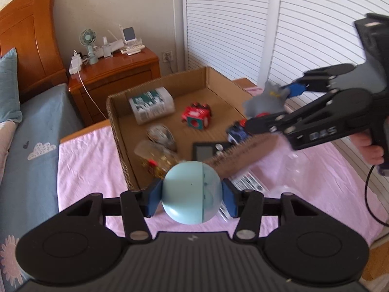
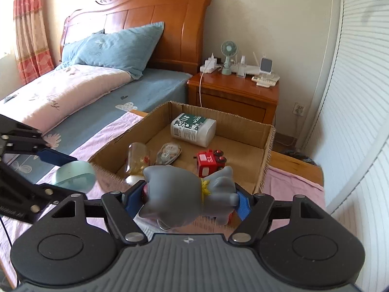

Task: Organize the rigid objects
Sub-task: 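Carry the case and elephant into the box and open both tools, then move the left tool to the white battery pack while the right tool approaches the clear jar, then close the left tool on the battery pack while the right tool grasps the clear plastic jar, then carry the battery pack and jar into the box and open both tools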

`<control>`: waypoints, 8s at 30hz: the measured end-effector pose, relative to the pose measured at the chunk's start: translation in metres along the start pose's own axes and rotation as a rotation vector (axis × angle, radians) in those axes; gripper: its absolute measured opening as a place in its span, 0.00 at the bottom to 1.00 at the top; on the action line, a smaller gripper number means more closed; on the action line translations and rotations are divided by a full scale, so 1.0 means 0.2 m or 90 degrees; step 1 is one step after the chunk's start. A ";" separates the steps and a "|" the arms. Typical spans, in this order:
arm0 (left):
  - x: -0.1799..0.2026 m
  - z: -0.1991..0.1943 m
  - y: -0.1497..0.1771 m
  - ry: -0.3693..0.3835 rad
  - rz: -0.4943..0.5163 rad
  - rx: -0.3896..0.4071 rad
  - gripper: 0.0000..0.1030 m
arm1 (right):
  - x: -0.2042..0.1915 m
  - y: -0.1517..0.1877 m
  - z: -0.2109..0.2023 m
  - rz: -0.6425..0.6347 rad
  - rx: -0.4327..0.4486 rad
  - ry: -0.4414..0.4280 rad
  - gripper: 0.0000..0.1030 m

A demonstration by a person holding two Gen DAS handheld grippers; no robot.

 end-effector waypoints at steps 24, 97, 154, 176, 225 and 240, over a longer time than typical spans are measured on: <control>-0.13 0.27 -0.38 -0.034 -0.003 -0.007 0.50 | 0.08 0.01 0.19 0.054 -0.030 0.025 1.00; 0.35 0.47 0.11 -0.094 -0.175 -0.043 0.98 | -0.12 0.77 -0.23 0.012 -0.076 0.119 1.00; 0.14 0.43 0.38 -0.123 -0.184 -0.058 1.00 | 0.02 0.73 0.00 0.017 -0.088 0.003 1.00; 0.10 0.45 0.35 -0.032 -0.047 -0.045 1.00 | -0.01 0.60 0.05 -0.011 -0.088 0.036 1.00; 0.12 0.05 0.22 0.065 -0.006 -0.048 0.86 | -0.12 0.37 -0.24 -0.043 -0.044 0.037 0.92; -0.06 0.25 -0.25 0.009 -0.001 0.002 0.86 | -0.02 0.15 -0.17 -0.016 -0.015 0.022 0.92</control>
Point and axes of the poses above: each gripper's, at about its wrist camera, not at the fingertips, and z roughly the way its jaws point, x to its right, y to its underside, the point moved 2 cm from there along z, roughly the way its jaws point
